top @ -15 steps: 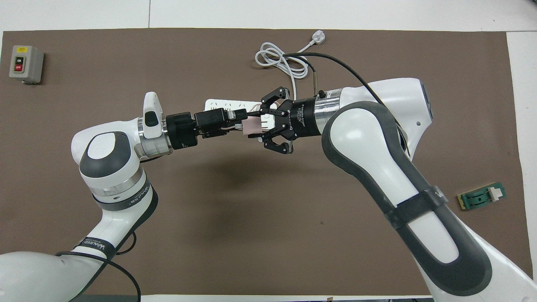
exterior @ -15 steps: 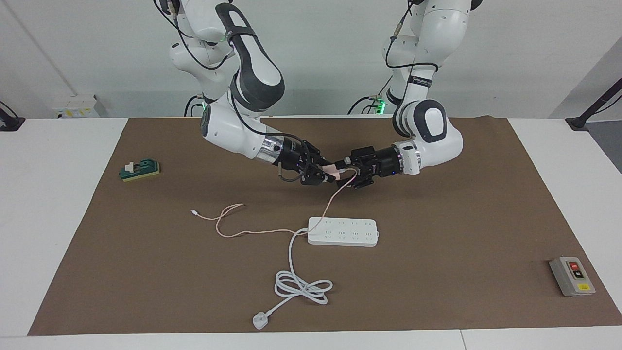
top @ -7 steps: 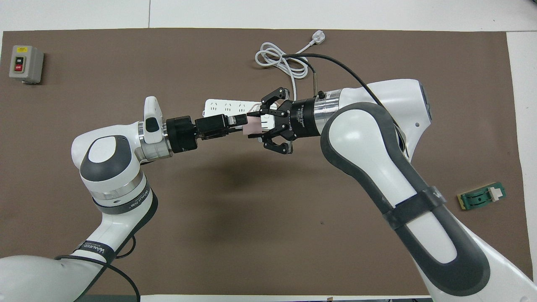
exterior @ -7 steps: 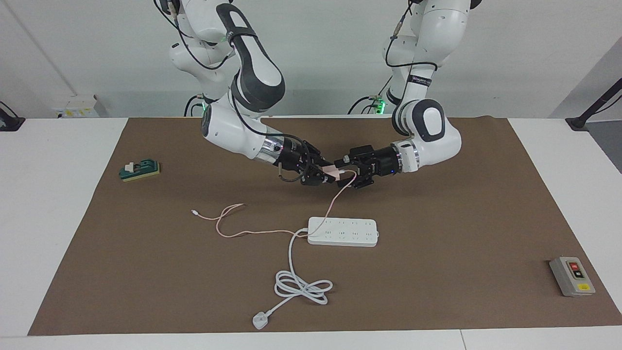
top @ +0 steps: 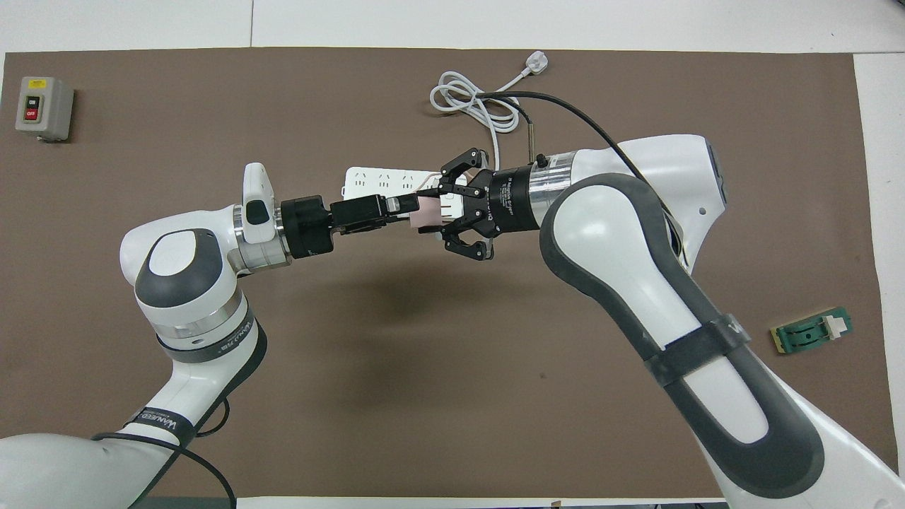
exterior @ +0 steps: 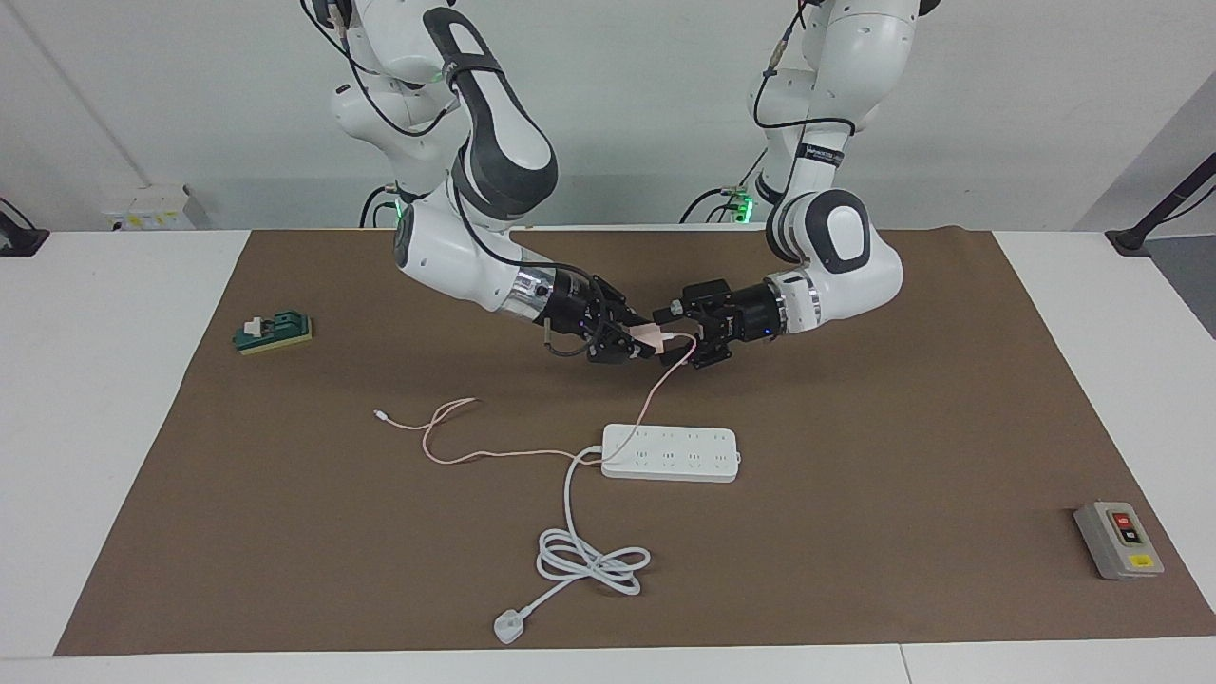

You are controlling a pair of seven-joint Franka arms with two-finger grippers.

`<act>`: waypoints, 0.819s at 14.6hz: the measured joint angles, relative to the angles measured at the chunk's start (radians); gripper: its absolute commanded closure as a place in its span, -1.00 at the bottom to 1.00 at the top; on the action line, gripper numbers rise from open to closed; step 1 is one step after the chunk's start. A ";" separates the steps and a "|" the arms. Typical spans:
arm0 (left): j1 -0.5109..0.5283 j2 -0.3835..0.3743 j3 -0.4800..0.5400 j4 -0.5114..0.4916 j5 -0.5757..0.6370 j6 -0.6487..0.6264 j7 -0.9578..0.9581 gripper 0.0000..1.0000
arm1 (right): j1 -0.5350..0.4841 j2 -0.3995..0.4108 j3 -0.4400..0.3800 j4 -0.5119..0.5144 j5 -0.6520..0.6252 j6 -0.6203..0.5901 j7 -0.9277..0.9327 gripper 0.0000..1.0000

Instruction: Plug charger into power strip

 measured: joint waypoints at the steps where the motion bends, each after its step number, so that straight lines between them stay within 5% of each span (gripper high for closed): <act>1: -0.002 0.000 0.000 0.000 0.000 0.000 0.000 -0.72 | 0.000 0.000 0.000 -0.001 0.000 0.001 0.000 1.00; 7: -0.002 0.000 0.000 0.000 0.001 0.007 0.007 0.37 | 0.000 0.000 0.000 -0.007 0.000 0.007 0.000 1.00; 9: -0.002 0.001 0.000 -0.001 0.002 0.010 0.018 0.88 | 0.000 -0.001 0.000 -0.006 0.000 0.008 0.000 1.00; 12: -0.002 0.002 0.003 -0.006 0.001 0.016 0.030 1.00 | 0.001 -0.003 0.001 -0.007 0.000 0.014 -0.009 1.00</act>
